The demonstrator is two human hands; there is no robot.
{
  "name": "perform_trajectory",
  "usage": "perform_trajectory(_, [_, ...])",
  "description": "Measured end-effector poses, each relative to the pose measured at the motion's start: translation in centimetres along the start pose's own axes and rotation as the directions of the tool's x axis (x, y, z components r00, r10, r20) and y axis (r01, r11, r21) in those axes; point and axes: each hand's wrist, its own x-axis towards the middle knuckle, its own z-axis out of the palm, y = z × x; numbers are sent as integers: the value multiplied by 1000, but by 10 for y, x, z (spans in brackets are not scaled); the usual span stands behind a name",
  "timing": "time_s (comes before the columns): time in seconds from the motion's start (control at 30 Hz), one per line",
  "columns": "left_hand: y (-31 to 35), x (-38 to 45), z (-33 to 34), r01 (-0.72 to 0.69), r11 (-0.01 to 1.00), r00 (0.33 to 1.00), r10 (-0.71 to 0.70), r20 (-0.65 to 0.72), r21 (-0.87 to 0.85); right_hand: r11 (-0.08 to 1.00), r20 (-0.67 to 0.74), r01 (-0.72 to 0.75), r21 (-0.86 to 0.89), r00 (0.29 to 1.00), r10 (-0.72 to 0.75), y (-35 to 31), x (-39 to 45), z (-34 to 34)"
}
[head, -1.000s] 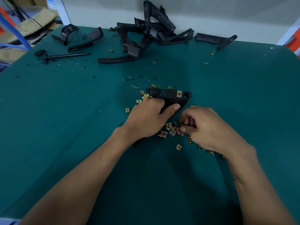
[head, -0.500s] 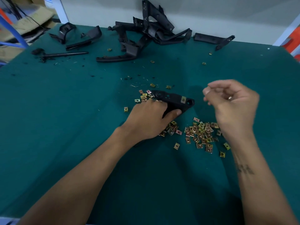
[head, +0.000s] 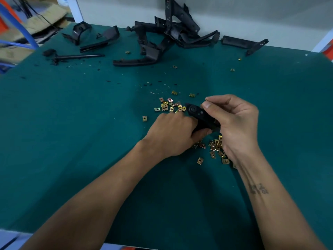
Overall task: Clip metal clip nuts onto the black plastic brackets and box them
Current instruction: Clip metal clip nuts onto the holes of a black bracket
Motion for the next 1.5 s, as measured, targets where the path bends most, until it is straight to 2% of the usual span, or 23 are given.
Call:
perform_trajectory(0.23, [0, 1, -2, 0, 999, 1000, 0, -10, -40, 998, -22, -27, 52, 999, 28, -2, -1, 1])
perform_trajectory(0.67, [0, -1, -4, -16, 995, 999, 12, -35, -99, 996, 19, 26, -90, 1000, -25, 1, -2, 1])
perform_trajectory(0.97, [0, -2, -7, -27, 981, 999, 20, -39, -190, 998, -7, 44, -43, 999, -45, 0, -8, 8])
perform_trajectory(1.27, [-1, -1, -5, -41, 988, 998, 34, -50, -146, 989, 36, 81, -124, 996, -77, -1, -11, 6])
perform_trajectory(1.5, [-1, 0, -5, -24, 990, 999, 18, -47, -137, 993, 17, 57, -105, 998, -56, 0, -9, 9])
